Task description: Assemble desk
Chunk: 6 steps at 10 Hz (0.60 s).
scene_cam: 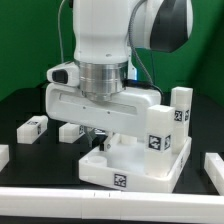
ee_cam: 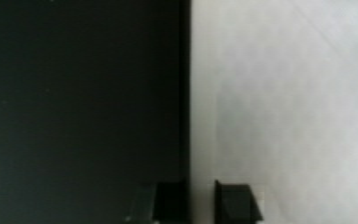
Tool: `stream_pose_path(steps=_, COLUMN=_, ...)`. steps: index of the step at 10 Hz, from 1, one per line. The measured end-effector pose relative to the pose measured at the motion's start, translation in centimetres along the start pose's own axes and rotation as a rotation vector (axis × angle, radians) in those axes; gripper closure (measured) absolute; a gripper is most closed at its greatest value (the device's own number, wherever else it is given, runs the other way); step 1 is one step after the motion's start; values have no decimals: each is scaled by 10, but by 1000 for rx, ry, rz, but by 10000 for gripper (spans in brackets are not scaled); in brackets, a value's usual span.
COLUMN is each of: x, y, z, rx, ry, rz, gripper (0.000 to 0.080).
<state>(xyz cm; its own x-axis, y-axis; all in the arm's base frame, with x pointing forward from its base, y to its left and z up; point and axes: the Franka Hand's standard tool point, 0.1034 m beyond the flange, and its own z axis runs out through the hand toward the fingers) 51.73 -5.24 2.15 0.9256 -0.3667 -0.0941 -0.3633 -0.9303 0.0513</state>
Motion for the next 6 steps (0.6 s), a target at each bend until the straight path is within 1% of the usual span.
stream_pose_path(steps=2, x=2, y=-2, z=-1, rx=-6, ry=12, rz=-140, gripper=736)
stream_pose_path(steps=6, x=3, y=1, z=-1, rx=-14, ry=12, rz=-359, gripper=736)
